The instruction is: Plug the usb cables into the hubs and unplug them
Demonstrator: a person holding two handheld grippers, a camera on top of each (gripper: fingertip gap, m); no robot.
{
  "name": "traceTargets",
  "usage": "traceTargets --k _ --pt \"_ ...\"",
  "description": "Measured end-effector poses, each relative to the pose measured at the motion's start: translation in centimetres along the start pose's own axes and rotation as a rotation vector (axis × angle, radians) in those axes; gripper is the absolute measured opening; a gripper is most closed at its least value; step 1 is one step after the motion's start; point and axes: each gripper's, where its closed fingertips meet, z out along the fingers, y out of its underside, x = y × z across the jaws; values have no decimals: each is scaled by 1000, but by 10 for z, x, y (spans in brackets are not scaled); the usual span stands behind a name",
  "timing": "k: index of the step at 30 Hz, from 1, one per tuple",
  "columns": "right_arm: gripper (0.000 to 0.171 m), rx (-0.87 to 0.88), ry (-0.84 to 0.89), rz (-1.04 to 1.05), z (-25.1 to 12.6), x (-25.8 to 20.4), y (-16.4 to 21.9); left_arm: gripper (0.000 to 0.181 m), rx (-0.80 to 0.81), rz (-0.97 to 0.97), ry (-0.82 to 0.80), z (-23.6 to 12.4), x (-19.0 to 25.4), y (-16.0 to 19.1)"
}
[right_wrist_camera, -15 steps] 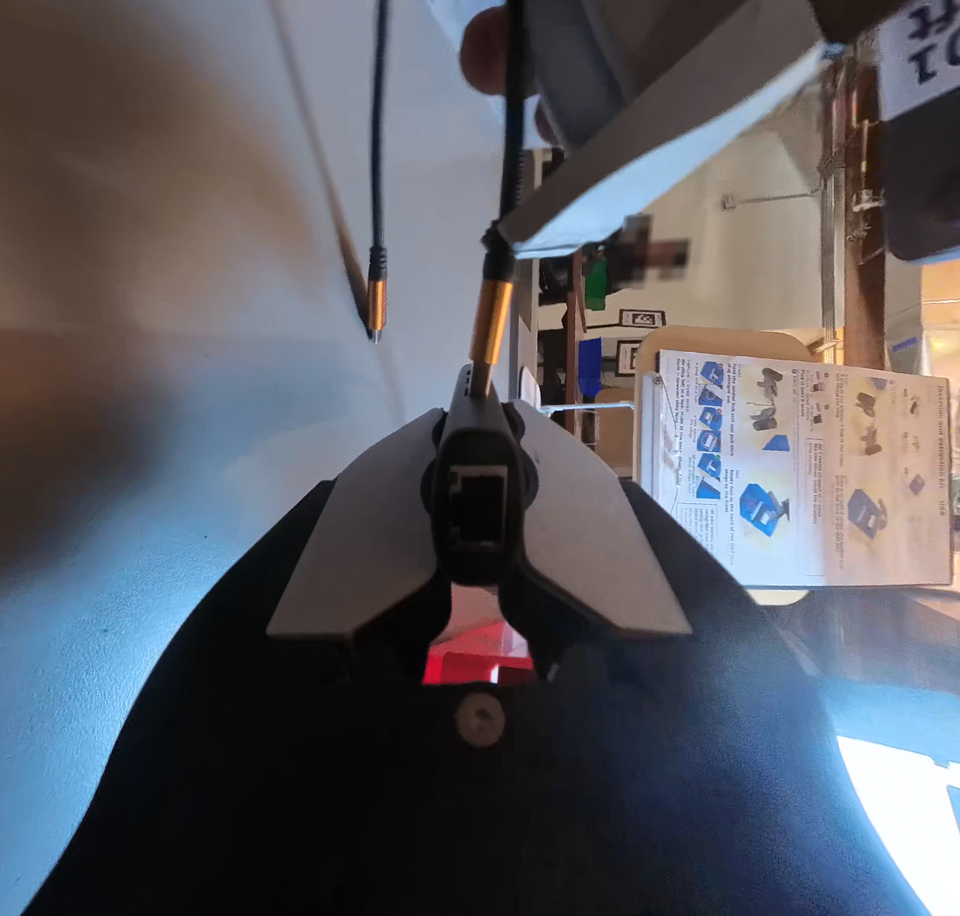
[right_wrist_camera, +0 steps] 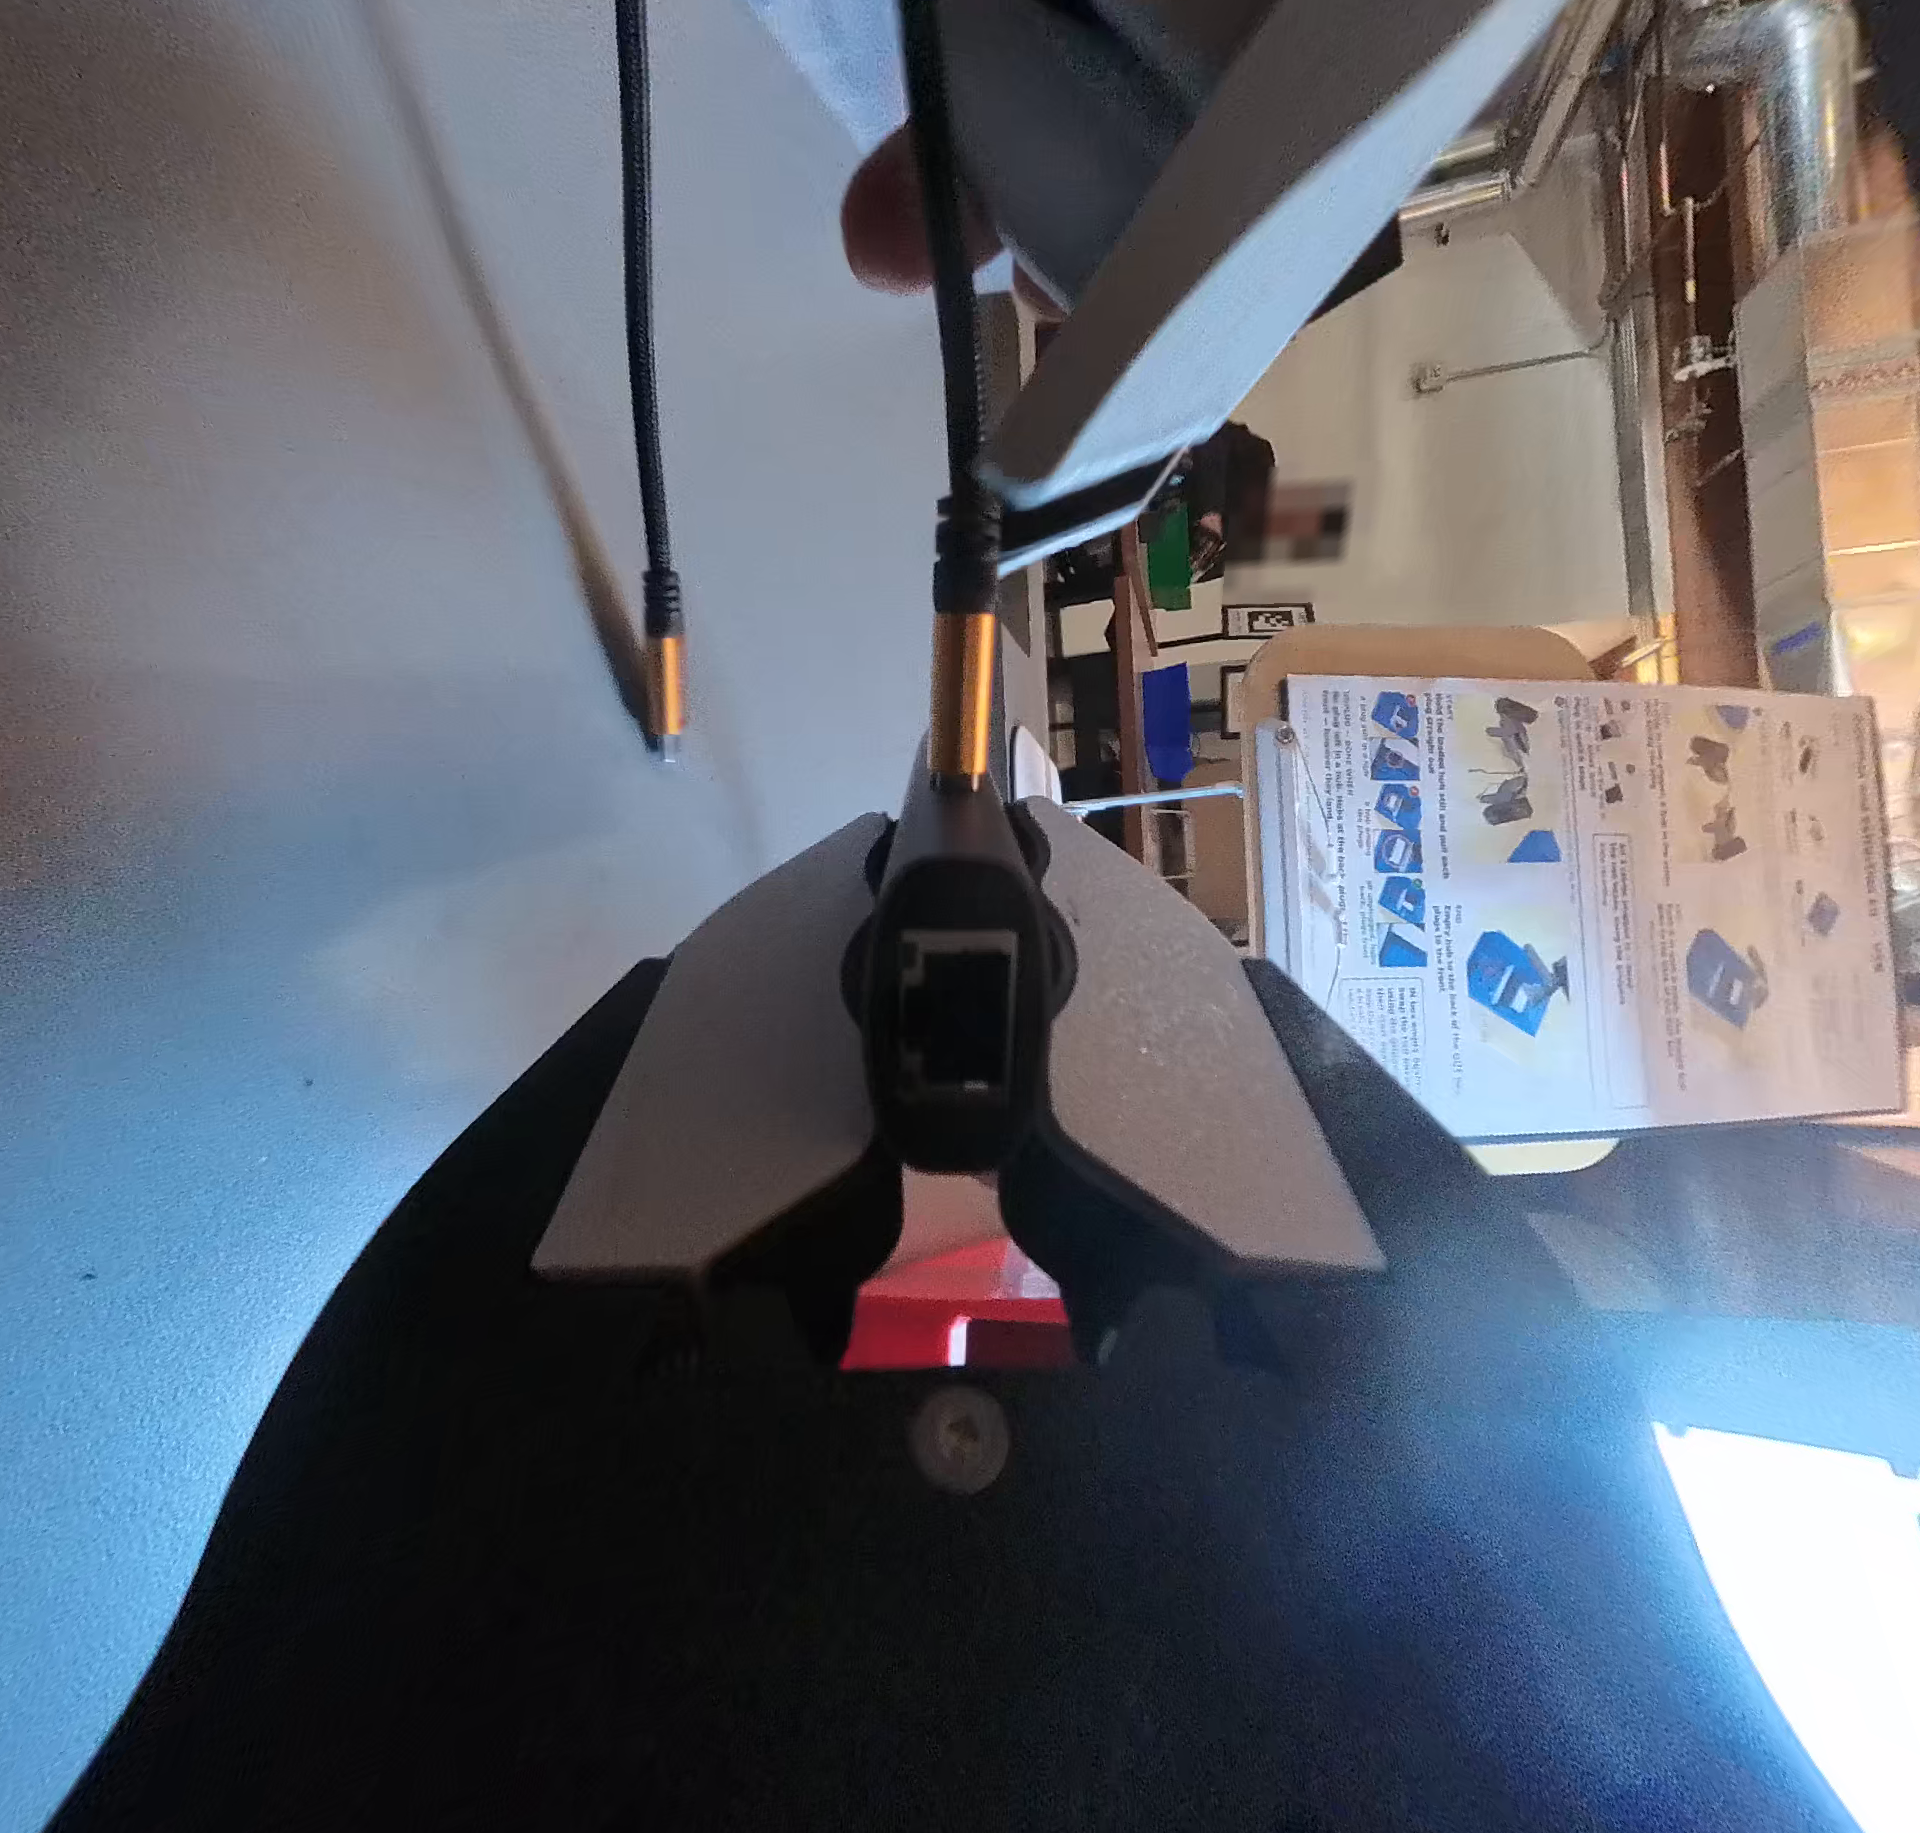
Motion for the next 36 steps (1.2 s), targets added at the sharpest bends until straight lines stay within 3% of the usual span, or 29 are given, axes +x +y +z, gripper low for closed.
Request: traceTargets --k 1,4,7,13,16,26,29,36 --pt "17 31 -5 33 -3 3 -1 26 55 22 -3 -7 1 -8" --pt "18 147 -44 201 -16 12 -8 25 222 111 -128 -35 -18 -28" --pt "17 299 -148 432 -29 21 -25 25 246 214 -235 -45 -32 -23" --pt "17 539 -350 811 -49 31 -57 35 224 449 -245 -14 -6 -11" --pt "18 580 -420 934 -50 31 -63 22 260 471 -221 -5 5 -12" --pt "34 475 -498 969 -42 19 -52 19 244 394 -179 -9 -9 8" --pt "19 475 -519 942 -43 14 -53 20 226 384 -173 -6 -10 13" --pt "17 513 -458 974 -47 31 -51 28 303 343 -220 -33 -21 6"
